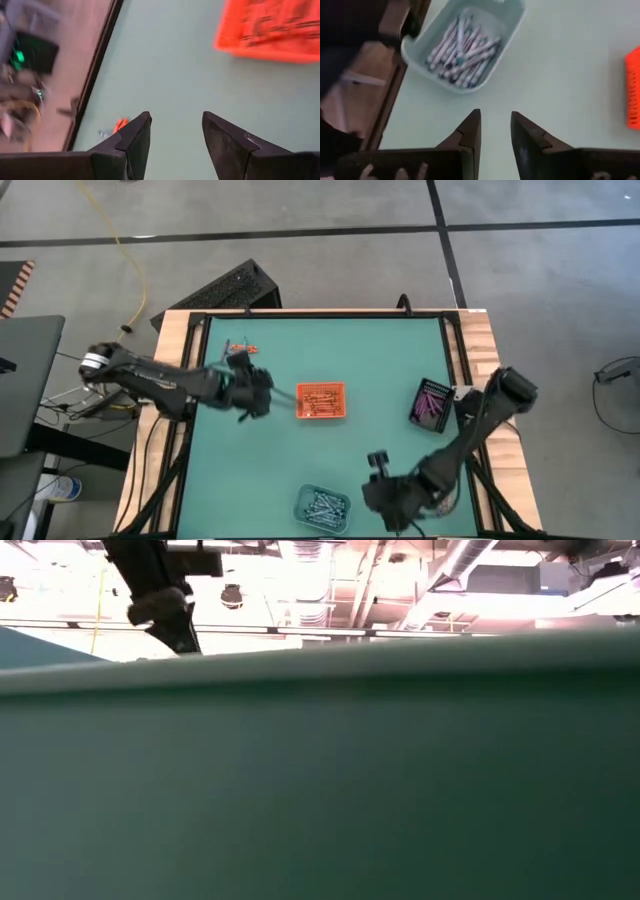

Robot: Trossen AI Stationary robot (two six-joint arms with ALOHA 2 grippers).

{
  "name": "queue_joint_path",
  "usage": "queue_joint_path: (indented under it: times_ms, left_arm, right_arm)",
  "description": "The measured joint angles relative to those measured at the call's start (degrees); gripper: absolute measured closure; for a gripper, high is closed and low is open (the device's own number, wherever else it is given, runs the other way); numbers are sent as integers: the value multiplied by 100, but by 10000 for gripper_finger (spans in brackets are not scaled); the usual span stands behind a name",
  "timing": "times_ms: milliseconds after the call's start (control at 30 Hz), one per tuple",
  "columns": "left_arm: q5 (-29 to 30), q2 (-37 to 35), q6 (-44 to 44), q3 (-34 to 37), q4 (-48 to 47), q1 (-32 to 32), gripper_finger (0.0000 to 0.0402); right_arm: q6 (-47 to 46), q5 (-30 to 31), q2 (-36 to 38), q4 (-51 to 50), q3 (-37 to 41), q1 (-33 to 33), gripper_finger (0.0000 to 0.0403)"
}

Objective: Sort crayons
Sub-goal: Put the blue crayon into the blue bin

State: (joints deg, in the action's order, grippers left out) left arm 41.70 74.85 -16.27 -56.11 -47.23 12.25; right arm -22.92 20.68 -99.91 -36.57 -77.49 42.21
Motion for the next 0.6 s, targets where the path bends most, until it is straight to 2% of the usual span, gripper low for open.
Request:
queue_joint_path:
  times_ms: [233, 433, 600]
  left_arm:
    - [-927, -339, 244, 493, 213, -2053, 233]
    - [-1759, -246, 616, 694, 631, -3701, 233]
    - [-2155, -31, 686, 697, 1010, -4743, 233]
  right_arm:
    - [-525, 622, -928, 98, 0, 609, 304]
    - [-1194, 643, -1446, 167, 0, 691, 304]
    - [-1424, 685, -1571, 286, 2, 730, 304]
